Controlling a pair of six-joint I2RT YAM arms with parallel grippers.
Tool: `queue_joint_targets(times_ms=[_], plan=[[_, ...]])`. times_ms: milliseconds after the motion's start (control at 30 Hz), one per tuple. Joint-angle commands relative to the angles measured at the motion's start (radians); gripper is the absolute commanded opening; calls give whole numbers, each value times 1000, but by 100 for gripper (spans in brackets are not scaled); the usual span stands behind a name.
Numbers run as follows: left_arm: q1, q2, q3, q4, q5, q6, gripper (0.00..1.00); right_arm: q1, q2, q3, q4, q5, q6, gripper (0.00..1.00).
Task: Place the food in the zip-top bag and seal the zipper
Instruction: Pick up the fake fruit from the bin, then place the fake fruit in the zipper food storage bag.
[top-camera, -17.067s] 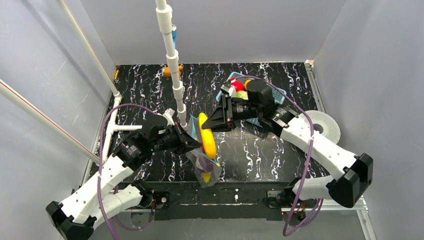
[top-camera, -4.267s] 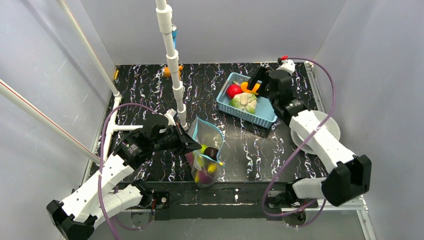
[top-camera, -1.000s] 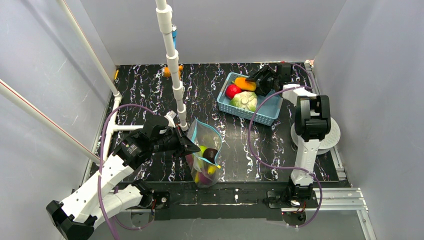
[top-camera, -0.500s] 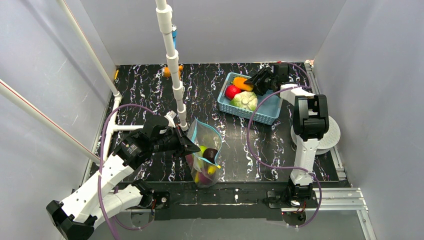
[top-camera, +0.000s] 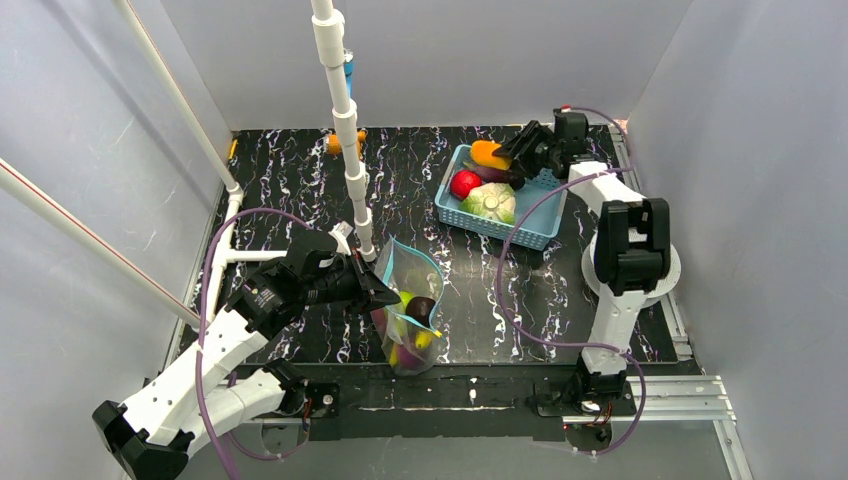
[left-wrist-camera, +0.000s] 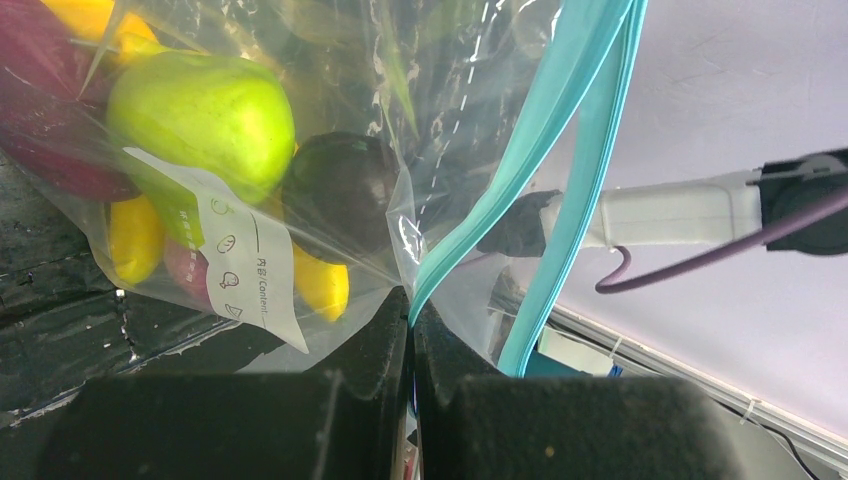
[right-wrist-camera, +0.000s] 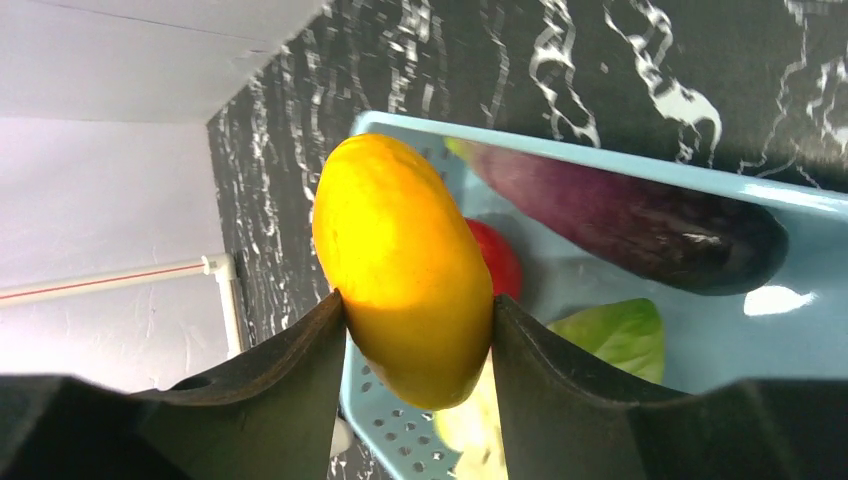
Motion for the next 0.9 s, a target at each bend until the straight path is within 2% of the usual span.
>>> queue_joint_targets(times_ms=[0, 167, 300, 400, 600, 867], plan=[[2, -13, 9, -15, 8, 4, 0, 0, -178, 25, -26, 39, -84, 17], [2, -3, 11, -4, 16, 7, 0, 3, -316, -70, -43, 44, -119, 8], [2, -5, 6, 5, 18, 6, 0, 27, -430, -217, -24, 25, -111, 1], [3, -6, 5, 8, 19, 7, 0, 73, -496, -300, -45, 4, -91, 1], [2, 2, 9, 21, 22, 9, 0, 204, -652, -325, -168, 24, -134, 1], [2, -25, -4, 43, -20, 5, 0, 418, -813, -193, -425, 162, -273, 1]])
